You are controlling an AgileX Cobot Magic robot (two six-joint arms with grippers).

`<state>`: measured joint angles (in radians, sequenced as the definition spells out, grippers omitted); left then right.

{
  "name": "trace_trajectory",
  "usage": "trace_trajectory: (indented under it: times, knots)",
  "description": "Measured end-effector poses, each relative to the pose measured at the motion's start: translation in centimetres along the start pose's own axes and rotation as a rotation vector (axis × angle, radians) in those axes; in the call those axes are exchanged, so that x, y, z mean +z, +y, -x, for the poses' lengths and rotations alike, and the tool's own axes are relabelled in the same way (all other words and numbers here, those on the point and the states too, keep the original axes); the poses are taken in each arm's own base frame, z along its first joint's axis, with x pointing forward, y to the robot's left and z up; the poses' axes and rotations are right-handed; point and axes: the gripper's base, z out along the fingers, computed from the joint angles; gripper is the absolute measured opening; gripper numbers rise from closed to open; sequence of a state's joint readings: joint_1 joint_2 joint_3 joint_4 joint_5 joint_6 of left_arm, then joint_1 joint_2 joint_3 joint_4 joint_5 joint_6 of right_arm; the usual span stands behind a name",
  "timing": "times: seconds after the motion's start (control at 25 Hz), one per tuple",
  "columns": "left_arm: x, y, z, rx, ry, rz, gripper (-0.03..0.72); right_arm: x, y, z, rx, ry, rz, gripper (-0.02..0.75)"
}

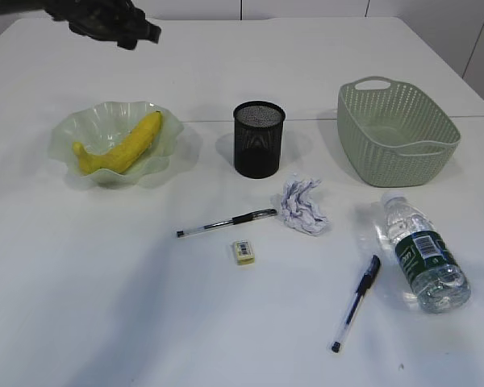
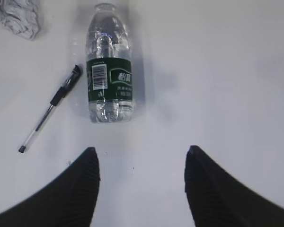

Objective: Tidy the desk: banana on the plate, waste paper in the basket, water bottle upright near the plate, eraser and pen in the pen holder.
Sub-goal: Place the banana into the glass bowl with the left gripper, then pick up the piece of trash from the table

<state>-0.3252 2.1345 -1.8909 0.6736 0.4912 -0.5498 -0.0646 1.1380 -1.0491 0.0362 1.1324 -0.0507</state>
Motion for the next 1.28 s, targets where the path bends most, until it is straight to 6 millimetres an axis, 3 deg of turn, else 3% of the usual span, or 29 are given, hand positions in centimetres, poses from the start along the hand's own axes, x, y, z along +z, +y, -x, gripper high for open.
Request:
trace_trajectory:
  times: [0.4,0.88,1.08,1.28]
  knots:
    - [-7.4,9.0,4.5,-0.138,-0.067,0.170,0.381,1.6,1.2,1.1,-0.095,0.003,0.147,0.431]
    - [-14.9,12.8,7.5,-0.081,-0.167,0.206,0.381,2.6,1.7,1.9,-0.164,-0.020,0.208,0.430]
    - [-19.1,17.1,8.1,-0.131,-0.230,0.299,0.381,2.9,1.9,2.3,-0.202,-0.040,0.229,0.431]
    - [-24.6,21.2,8.2,-0.206,-0.291,0.405,0.381,4.1,2.0,2.8,-0.240,-0.023,0.247,0.430]
